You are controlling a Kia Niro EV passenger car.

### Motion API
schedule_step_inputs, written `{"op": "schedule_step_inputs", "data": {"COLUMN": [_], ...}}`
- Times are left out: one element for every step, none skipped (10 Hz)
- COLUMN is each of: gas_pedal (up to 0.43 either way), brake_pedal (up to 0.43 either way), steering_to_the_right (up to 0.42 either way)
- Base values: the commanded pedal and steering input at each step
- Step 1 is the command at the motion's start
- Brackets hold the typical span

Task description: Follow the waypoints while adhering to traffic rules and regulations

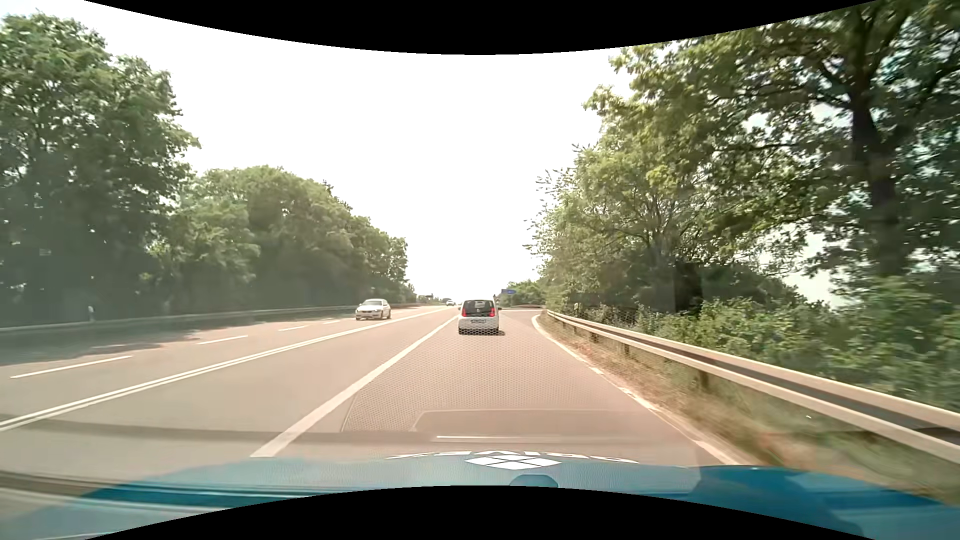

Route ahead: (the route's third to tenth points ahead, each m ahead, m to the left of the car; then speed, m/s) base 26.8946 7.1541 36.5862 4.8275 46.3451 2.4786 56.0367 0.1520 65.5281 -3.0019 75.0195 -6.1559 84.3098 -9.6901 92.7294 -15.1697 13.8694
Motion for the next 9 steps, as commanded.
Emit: {"op": "schedule_step_inputs", "data": {"gas_pedal": [0.067,0.067,0.059,0.059,0.059,0.067,0.067,0.067,0.067], "brake_pedal": [0.000,0.000,0.000,0.000,0.000,0.000,0.000,0.000,0.000], "steering_to_the_right": [-0.001,0.000,0.001,0.002,0.004,0.005,0.006,0.008,0.008]}}
